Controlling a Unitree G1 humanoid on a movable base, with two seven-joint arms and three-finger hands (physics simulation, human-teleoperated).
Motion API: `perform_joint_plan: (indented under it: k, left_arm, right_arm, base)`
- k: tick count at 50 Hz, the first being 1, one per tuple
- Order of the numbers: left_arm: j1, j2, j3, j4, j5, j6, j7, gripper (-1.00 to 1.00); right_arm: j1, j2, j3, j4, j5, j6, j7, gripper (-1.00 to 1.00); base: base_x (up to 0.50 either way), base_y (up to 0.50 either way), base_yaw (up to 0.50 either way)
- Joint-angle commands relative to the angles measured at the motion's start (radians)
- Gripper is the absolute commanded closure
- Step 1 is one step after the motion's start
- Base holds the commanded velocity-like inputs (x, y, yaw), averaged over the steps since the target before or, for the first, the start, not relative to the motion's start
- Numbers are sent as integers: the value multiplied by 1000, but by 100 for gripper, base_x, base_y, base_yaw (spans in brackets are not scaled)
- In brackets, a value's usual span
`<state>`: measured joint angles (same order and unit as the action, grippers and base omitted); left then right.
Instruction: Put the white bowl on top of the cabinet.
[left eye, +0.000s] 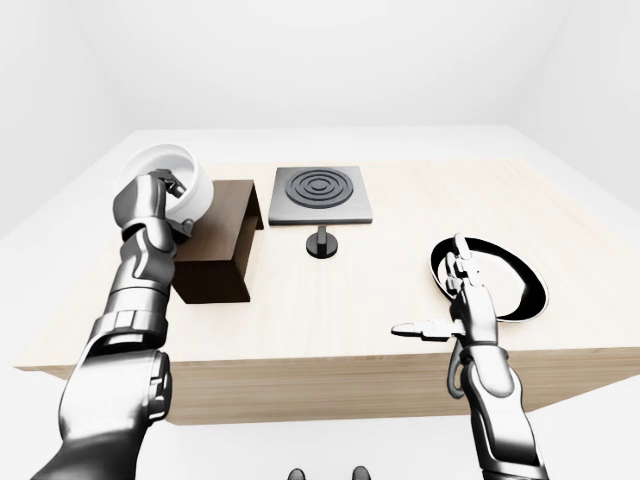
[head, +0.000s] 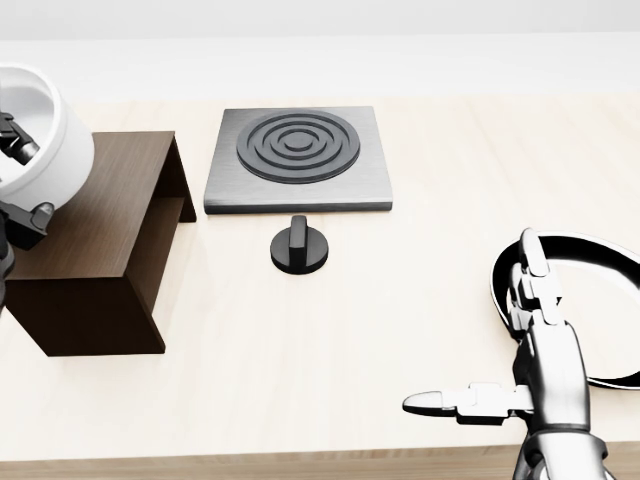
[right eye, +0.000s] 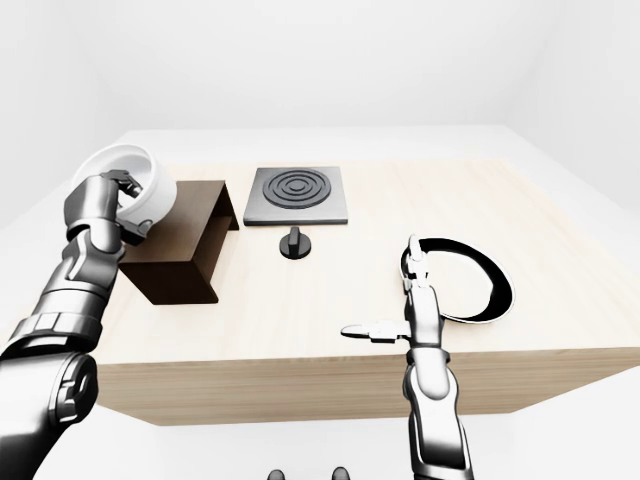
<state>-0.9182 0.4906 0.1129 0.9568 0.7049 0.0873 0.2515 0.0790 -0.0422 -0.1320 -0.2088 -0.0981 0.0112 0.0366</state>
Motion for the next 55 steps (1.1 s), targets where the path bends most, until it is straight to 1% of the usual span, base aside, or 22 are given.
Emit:
perform_joint_plan:
  k: [1,7,13,29,33,37,43,45,55]
  left_arm:
    - [-34,0,-6,67,-9,0,97,100]
    - [-41,-7,-16,94,-16,0,114,100]
    - [-43,-14,-27,65,2,0,114,100]
    - [-27,-34,-28,6,43,0,104,100]
    - [-35,-44,-30,17,47,0,113,100]
    - [-34,-59,-40,0,63,0,114,100]
    - [-35,-80,-48,-6,85,0,112,100]
    - [-36,-84,-49,-4,89,0,112,100]
    - [-44,-66,-36,41,72,0,124,100]
  right_arm:
    - [-5,-1,2,16,-3,-9,-2,-100]
    - [-4,0,6,16,-6,-9,-4,-100]
    - [-8,-2,5,24,-6,-13,-5,-100]
    - [-2,1,11,18,-11,-12,-6,-100]
    - [-6,0,11,26,-12,-16,-6,-100]
    - [-6,-1,11,22,-12,-11,-5,-100]
    - [-9,-1,12,31,-14,-16,-6,-100]
    - [-4,0,13,21,-14,-11,-4,-100]
    - [-2,1,15,26,-16,-19,-5,-100]
  base:
    - [0,0,0]
    - [0,0,0]
    - [0,0,0]
    - [0,0,0]
    - [0,0,0]
    - [0,0,0]
    - [0,0,0]
    - [0,0,0]
    - [0,0,0]
